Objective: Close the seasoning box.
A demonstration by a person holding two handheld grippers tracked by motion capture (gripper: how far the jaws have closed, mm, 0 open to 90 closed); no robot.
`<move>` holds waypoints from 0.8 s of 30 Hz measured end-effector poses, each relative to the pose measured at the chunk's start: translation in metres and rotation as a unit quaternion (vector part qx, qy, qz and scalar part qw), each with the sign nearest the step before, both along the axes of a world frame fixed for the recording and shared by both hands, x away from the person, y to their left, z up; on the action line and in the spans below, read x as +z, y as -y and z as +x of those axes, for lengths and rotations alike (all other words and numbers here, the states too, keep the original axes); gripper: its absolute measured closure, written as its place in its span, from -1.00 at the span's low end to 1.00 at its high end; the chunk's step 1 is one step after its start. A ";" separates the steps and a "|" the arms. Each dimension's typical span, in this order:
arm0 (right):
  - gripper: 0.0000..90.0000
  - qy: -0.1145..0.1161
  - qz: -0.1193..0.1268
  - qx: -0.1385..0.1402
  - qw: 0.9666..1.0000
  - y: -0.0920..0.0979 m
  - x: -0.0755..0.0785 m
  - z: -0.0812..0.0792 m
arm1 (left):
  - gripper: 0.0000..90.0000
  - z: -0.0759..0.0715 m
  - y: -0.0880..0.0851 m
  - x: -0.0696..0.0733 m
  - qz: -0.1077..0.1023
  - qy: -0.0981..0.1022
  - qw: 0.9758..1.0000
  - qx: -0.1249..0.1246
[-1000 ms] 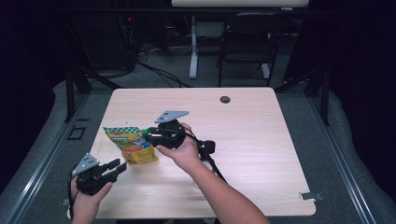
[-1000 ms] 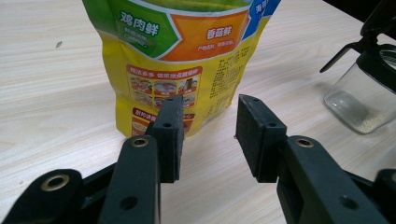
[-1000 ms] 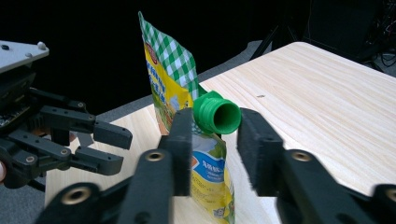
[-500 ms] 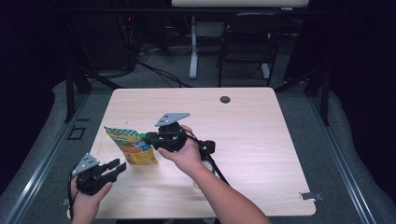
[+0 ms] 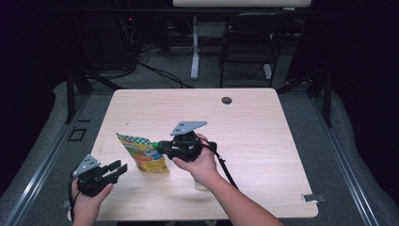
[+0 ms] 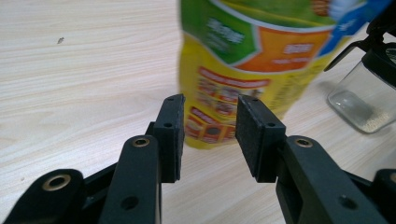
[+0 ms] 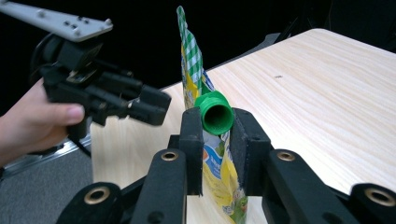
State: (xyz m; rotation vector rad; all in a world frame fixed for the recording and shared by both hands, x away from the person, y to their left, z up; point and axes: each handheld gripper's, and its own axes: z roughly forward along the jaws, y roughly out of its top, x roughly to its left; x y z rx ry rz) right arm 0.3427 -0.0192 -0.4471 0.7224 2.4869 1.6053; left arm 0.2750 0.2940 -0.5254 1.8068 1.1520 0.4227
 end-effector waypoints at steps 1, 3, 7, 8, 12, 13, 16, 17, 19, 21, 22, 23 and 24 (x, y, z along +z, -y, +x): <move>0.68 0.000 -0.001 0.001 1.000 0.005 0.000 -0.003 | 0.39 0.000 0.000 0.000 0.000 0.000 1.000 0.000; 0.68 -0.001 -0.004 0.003 1.000 0.013 0.000 -0.007 | 0.39 0.000 0.001 -0.001 -0.002 0.003 1.000 0.001; 0.68 -0.005 -0.002 0.003 1.000 0.029 0.000 -0.016 | 0.39 0.000 0.002 -0.001 -0.001 0.002 1.000 -0.001; 0.67 -0.005 -0.003 0.002 1.000 0.033 0.000 -0.019 | 0.39 0.000 0.002 0.000 0.001 0.001 1.000 -0.001; 0.67 -0.002 -0.011 0.005 1.000 0.046 0.002 -0.028 | 0.39 0.000 0.002 -0.001 -0.001 0.001 1.000 -0.001; 0.67 -0.002 -0.010 0.002 1.000 0.049 0.002 -0.031 | 0.39 0.000 0.002 -0.001 -0.004 0.001 1.000 -0.002; 0.67 -0.003 -0.021 -0.002 1.000 0.057 0.004 -0.034 | 0.39 0.000 0.002 -0.001 -0.003 0.001 1.000 -0.004; 0.67 -0.003 -0.023 -0.003 1.000 0.059 0.005 -0.034 | 0.39 0.000 0.002 -0.001 -0.003 0.001 1.000 -0.005; 0.67 -0.004 -0.026 -0.006 1.000 0.062 0.005 -0.034 | 0.39 0.000 0.003 -0.002 -0.003 0.000 1.000 -0.005; 0.66 -0.005 -0.028 -0.010 1.000 0.065 0.005 -0.034 | 0.39 0.000 0.002 -0.002 -0.004 0.000 1.000 -0.005; 0.66 -0.006 -0.027 -0.010 1.000 0.066 0.004 -0.034 | 0.39 0.000 0.002 -0.002 -0.004 0.000 1.000 -0.006; 0.66 -0.006 -0.027 -0.011 1.000 0.066 0.004 -0.034 | 0.39 0.000 0.002 -0.002 -0.004 0.000 1.000 -0.006; 0.65 -0.002 -0.029 -0.013 0.999 0.066 0.005 -0.035 | 0.39 0.000 0.003 -0.002 -0.003 0.001 1.000 -0.006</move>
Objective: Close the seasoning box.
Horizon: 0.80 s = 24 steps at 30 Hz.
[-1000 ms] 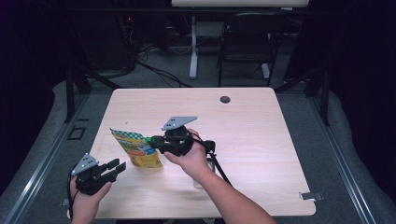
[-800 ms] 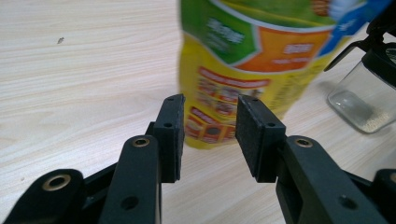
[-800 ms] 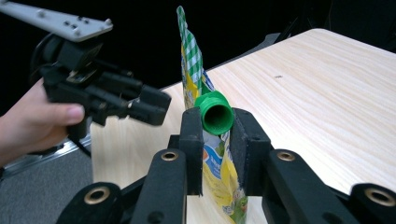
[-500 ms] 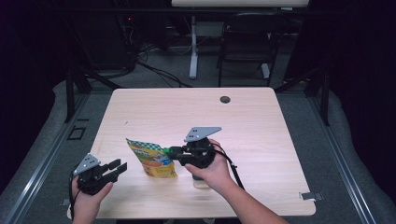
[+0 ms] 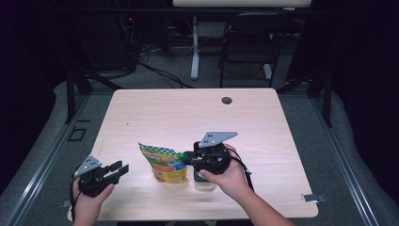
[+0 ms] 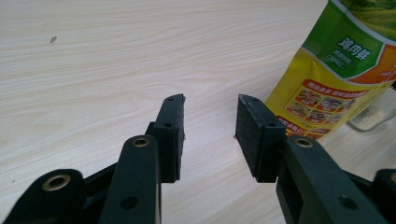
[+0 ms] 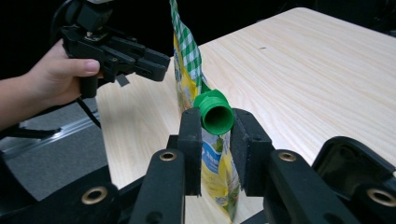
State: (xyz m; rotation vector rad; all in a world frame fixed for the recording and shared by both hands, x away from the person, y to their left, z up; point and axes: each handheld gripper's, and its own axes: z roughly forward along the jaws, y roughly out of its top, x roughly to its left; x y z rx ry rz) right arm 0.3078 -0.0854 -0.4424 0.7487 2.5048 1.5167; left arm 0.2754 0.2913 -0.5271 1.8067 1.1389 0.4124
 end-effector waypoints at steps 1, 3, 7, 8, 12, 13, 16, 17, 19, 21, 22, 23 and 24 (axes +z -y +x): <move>0.63 0.003 -0.001 0.000 1.000 0.000 0.000 0.000 | 0.39 0.000 0.000 0.000 0.000 0.000 1.000 0.000; 0.58 0.002 0.008 -0.002 1.000 0.000 0.002 0.000 | 0.38 0.000 0.000 0.001 0.002 -0.003 1.000 -0.004; 0.51 0.007 0.009 -0.006 1.000 0.000 0.009 0.000 | 0.37 -0.001 0.001 0.001 0.000 0.003 1.000 -0.004; 0.50 0.009 0.011 -0.007 1.000 0.000 0.011 0.000 | 0.37 -0.001 0.001 0.001 0.001 0.003 1.000 -0.005; 0.49 0.018 0.004 -0.001 1.000 -0.006 0.021 0.002 | 0.37 -0.001 0.000 0.002 0.000 0.005 1.000 -0.003; 0.49 0.021 0.002 0.001 1.000 -0.009 0.023 0.002 | 0.37 -0.001 0.000 0.002 0.000 0.006 1.000 -0.003; 0.50 0.028 -0.006 0.006 1.000 -0.021 0.028 0.006 | 0.37 -0.001 0.000 0.001 0.001 0.004 1.000 -0.002; 0.51 0.029 -0.006 0.009 1.000 -0.026 0.029 0.008 | 0.37 -0.001 0.000 0.001 0.001 0.004 1.000 -0.003; 0.52 0.033 -0.013 0.015 0.999 -0.037 0.032 0.011 | 0.37 -0.001 0.000 0.001 0.000 0.005 1.000 -0.004; 0.53 0.036 -0.018 0.024 0.999 -0.045 0.035 0.014 | 0.37 -0.001 0.000 0.001 0.002 0.005 1.000 -0.003; 0.53 0.036 -0.018 0.026 0.999 -0.048 0.035 0.015 | 0.37 -0.001 0.000 0.001 0.002 0.004 1.000 -0.003; 0.53 0.034 -0.020 0.030 0.999 -0.053 0.036 0.017 | 0.37 0.000 -0.001 0.000 0.002 0.003 1.000 -0.003; 0.54 0.034 -0.022 0.032 0.999 -0.057 0.036 0.019 | 0.37 0.000 -0.001 0.001 0.005 -0.001 1.000 -0.005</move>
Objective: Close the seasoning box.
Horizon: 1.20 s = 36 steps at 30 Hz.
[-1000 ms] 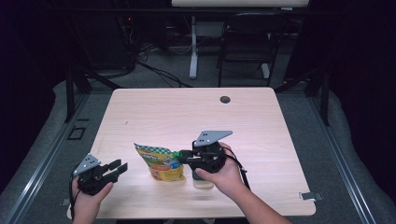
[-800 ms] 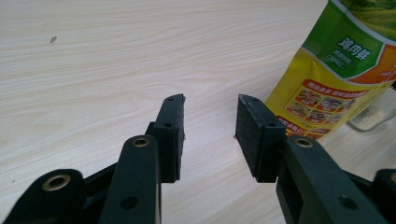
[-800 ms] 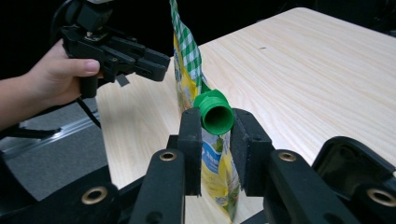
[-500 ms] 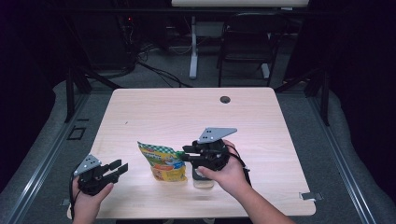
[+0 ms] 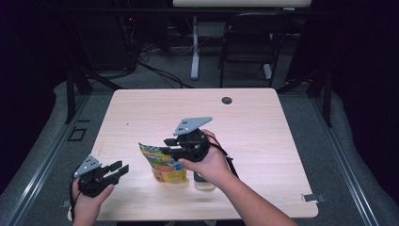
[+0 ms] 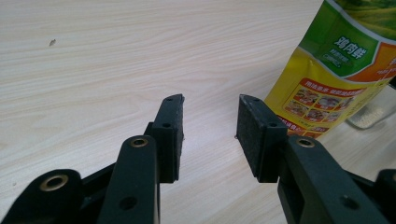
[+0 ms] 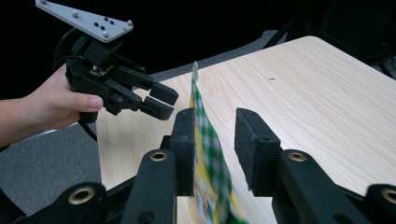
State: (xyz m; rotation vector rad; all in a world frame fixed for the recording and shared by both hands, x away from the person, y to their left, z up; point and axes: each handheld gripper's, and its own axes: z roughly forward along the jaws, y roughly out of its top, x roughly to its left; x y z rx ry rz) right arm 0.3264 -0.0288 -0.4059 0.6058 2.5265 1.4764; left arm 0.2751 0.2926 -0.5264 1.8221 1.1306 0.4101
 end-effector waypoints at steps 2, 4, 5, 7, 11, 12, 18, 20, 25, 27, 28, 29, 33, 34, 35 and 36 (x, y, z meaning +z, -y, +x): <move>0.55 -0.002 -0.009 0.007 1.000 -0.007 0.000 0.003 | 0.37 0.000 0.000 -0.001 -0.003 0.003 1.000 0.001; 0.57 -0.003 -0.019 0.015 1.000 -0.013 0.000 0.005 | 0.37 0.000 0.000 -0.001 -0.003 0.003 1.000 0.001; 0.59 -0.005 -0.025 0.019 0.999 -0.016 0.000 0.006 | 0.37 0.001 0.001 -0.001 -0.004 0.004 1.000 0.001; 0.61 -0.006 -0.031 0.023 0.999 -0.021 0.000 0.008 | 0.37 0.001 0.001 -0.001 -0.002 0.003 1.000 0.001; 0.63 -0.009 -0.045 0.029 0.999 -0.028 0.001 0.010 | 0.37 0.001 0.001 -0.001 -0.003 0.003 1.000 0.001; 0.64 -0.010 -0.051 0.030 0.998 -0.030 0.000 0.011 | 0.37 0.001 0.001 -0.001 -0.003 0.003 1.000 0.001; 0.66 -0.016 -0.065 0.031 0.997 -0.039 -0.001 0.014 | 0.37 0.001 0.001 -0.002 -0.003 0.002 1.000 0.000; 0.67 -0.016 -0.076 0.033 0.996 -0.042 -0.001 0.015 | 0.37 0.001 0.000 -0.002 -0.002 0.001 1.000 0.000; 0.71 -0.017 -0.091 0.035 0.995 -0.050 -0.002 0.015 | 0.37 0.001 0.000 -0.002 -0.002 0.001 1.000 0.000; 0.73 -0.017 -0.105 0.038 0.994 -0.054 -0.002 0.015 | 0.37 0.001 0.000 -0.002 -0.002 0.001 1.000 0.000; 0.74 -0.016 -0.108 0.039 0.993 -0.056 -0.002 0.015 | 0.37 0.001 0.000 -0.002 -0.002 0.001 1.000 0.000; 0.76 -0.016 -0.112 0.040 0.993 -0.056 -0.002 0.016 | 0.37 0.001 0.000 -0.002 -0.002 0.001 1.000 0.001; 0.85 -0.018 -0.126 0.041 0.991 -0.060 -0.003 0.017 | 0.37 0.001 -0.001 -0.001 0.000 -0.001 1.000 0.000; 0.86 -0.018 -0.129 0.040 0.991 -0.060 -0.004 0.017 | 0.37 0.001 -0.001 -0.001 0.000 -0.002 1.000 -0.001; 0.87 -0.018 -0.129 0.041 0.991 -0.060 -0.004 0.017 | 0.37 0.001 -0.001 -0.001 0.000 -0.001 1.000 -0.001; 0.87 -0.020 -0.129 0.041 0.991 -0.060 -0.005 0.018 | 0.37 0.001 -0.001 -0.001 0.000 -0.001 1.000 -0.001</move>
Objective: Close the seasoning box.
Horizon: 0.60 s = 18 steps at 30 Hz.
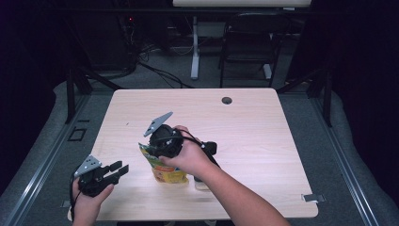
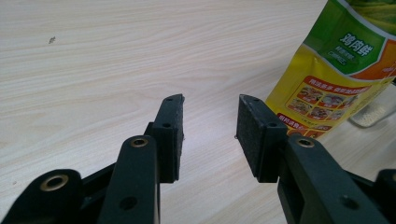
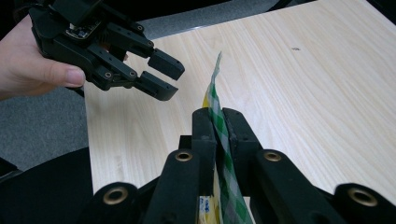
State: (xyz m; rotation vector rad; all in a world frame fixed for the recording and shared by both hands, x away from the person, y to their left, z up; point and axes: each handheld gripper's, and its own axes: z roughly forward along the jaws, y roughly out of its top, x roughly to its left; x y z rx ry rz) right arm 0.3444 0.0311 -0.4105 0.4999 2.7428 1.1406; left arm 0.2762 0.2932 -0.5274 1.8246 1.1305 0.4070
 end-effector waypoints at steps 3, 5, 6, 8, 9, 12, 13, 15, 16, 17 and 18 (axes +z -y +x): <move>0.88 -0.006 0.003 0.000 1.000 0.000 0.000 0.001 | 0.37 0.000 0.000 -0.001 -0.003 0.003 1.000 0.002; 0.88 -0.008 0.003 -0.002 1.000 0.000 -0.001 0.002 | 0.37 0.000 0.001 -0.001 -0.002 0.003 1.000 0.002; 0.88 -0.009 0.001 -0.001 1.000 -0.001 -0.001 0.002 | 0.37 0.000 0.001 -0.001 -0.002 0.003 1.000 0.001; 0.87 -0.009 -0.002 0.000 1.000 -0.001 -0.001 0.002 | 0.37 0.000 0.001 -0.001 -0.003 0.004 1.000 0.001; 0.87 -0.010 -0.003 0.000 1.000 -0.002 -0.002 0.002 | 0.37 0.000 0.001 -0.001 -0.003 0.004 1.000 0.000; 0.87 -0.009 -0.010 0.002 1.000 -0.003 -0.002 0.003 | 0.37 0.000 0.001 -0.001 -0.001 0.003 1.000 0.001; 0.88 -0.010 -0.011 0.002 1.000 -0.003 -0.002 0.003 | 0.37 0.000 0.001 -0.001 -0.001 0.003 1.000 0.001; 0.89 -0.009 -0.010 0.002 1.000 -0.004 -0.002 0.002 | 0.37 0.000 0.001 -0.001 -0.001 0.003 1.000 0.001; 0.90 -0.010 -0.011 0.003 1.000 -0.004 -0.002 0.003 | 0.37 0.000 0.001 -0.001 -0.002 0.003 1.000 0.001; 0.91 -0.011 -0.010 0.004 1.000 -0.004 -0.002 0.003 | 0.37 0.001 0.001 -0.001 -0.002 0.003 1.000 0.001; 0.92 -0.011 -0.012 0.006 1.000 -0.004 -0.002 0.003 | 0.37 0.000 0.001 -0.001 -0.001 0.003 1.000 0.001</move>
